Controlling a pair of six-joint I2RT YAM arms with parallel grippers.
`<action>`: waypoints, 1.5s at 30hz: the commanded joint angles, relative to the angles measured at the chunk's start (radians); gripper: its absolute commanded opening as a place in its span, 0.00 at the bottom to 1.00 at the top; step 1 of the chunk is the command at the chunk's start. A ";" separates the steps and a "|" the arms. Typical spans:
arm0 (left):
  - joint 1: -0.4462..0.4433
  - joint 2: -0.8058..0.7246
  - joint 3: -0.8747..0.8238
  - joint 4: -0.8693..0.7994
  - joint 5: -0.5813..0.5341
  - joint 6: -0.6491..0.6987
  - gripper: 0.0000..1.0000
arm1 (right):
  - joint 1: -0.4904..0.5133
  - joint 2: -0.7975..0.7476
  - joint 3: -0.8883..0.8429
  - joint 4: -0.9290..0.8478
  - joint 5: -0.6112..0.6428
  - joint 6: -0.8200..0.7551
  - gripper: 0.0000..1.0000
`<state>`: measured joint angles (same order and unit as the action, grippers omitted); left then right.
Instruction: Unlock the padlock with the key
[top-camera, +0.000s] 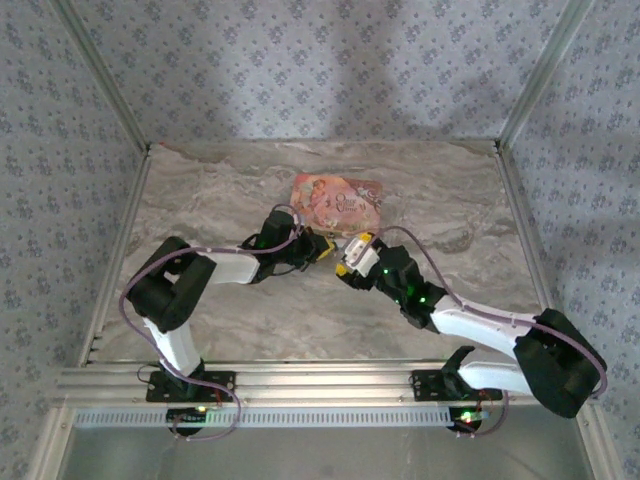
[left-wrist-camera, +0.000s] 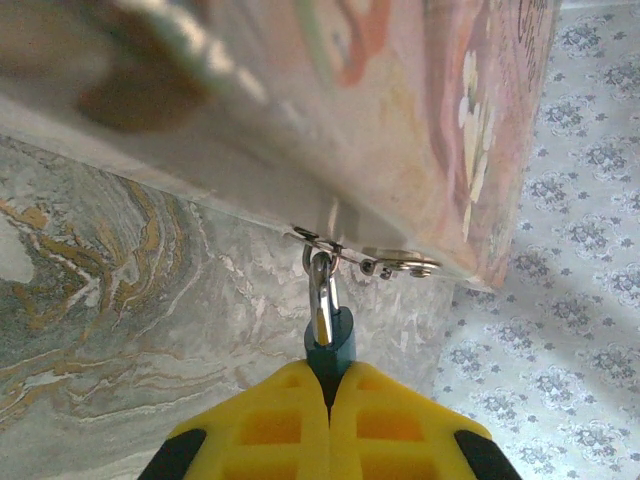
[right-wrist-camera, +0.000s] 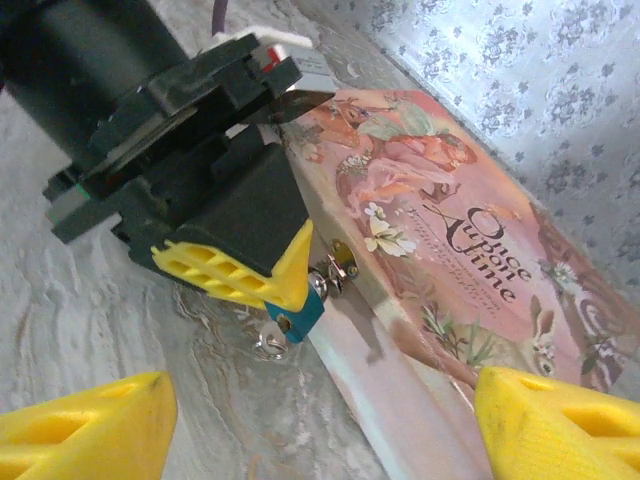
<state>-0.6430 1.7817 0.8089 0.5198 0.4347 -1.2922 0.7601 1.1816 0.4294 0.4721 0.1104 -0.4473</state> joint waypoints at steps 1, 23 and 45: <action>-0.010 -0.030 -0.012 -0.009 0.048 -0.053 0.01 | 0.017 0.010 0.019 -0.033 0.063 -0.158 0.80; -0.021 -0.025 0.004 -0.006 0.061 -0.072 0.01 | 0.049 0.331 0.091 0.157 0.048 -0.163 0.70; -0.021 -0.015 0.007 -0.002 0.070 -0.073 0.00 | 0.016 0.406 0.103 0.230 0.052 -0.100 0.28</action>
<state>-0.6491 1.7802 0.8089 0.5198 0.4339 -1.3109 0.7803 1.5742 0.5053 0.6724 0.1612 -0.5655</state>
